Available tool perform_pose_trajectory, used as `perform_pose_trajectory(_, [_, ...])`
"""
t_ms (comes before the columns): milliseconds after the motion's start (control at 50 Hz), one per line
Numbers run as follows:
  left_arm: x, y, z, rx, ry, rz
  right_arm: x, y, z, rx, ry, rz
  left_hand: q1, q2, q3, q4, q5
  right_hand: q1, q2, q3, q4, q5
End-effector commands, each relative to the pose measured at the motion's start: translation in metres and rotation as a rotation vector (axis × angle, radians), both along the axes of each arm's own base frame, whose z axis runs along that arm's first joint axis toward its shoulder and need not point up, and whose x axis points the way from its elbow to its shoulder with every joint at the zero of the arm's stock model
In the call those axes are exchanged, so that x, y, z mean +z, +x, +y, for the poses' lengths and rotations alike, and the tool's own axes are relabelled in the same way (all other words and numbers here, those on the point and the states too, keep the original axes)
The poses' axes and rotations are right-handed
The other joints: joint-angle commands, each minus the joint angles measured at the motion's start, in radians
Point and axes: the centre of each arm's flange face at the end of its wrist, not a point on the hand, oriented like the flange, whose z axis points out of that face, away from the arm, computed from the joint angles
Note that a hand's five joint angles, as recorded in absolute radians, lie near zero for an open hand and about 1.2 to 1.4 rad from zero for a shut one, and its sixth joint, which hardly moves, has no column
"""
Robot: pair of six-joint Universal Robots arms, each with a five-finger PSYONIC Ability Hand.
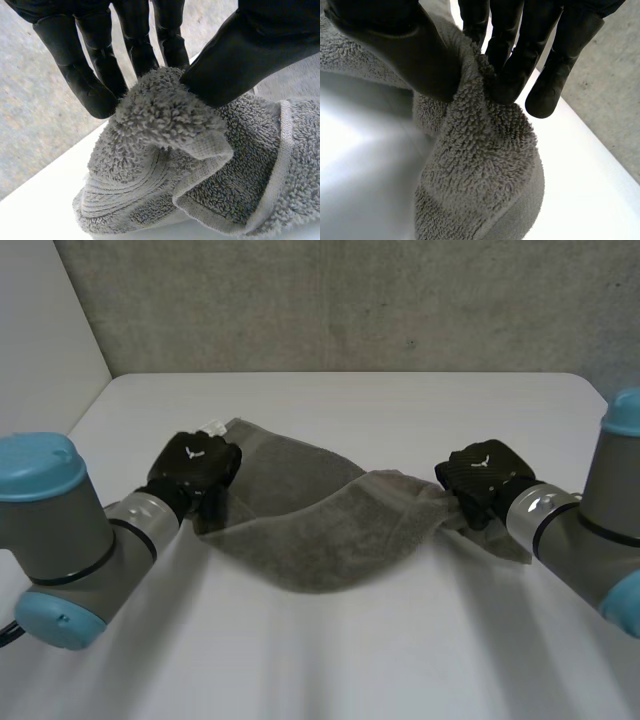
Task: Fold the towel.
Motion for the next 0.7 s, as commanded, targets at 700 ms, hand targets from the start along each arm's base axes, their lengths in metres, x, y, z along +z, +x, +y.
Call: perform_pose_trajectory(700, [0.004,0.01,0.05,-0.014,0.155,0.009,0.055,-0.022,0.03,0.115,0.199,-0.094,-0.167,-0.236,-0.199,-0.185,-0.391,-0.926,-0.907,-0.936,-0.936,-0.927])
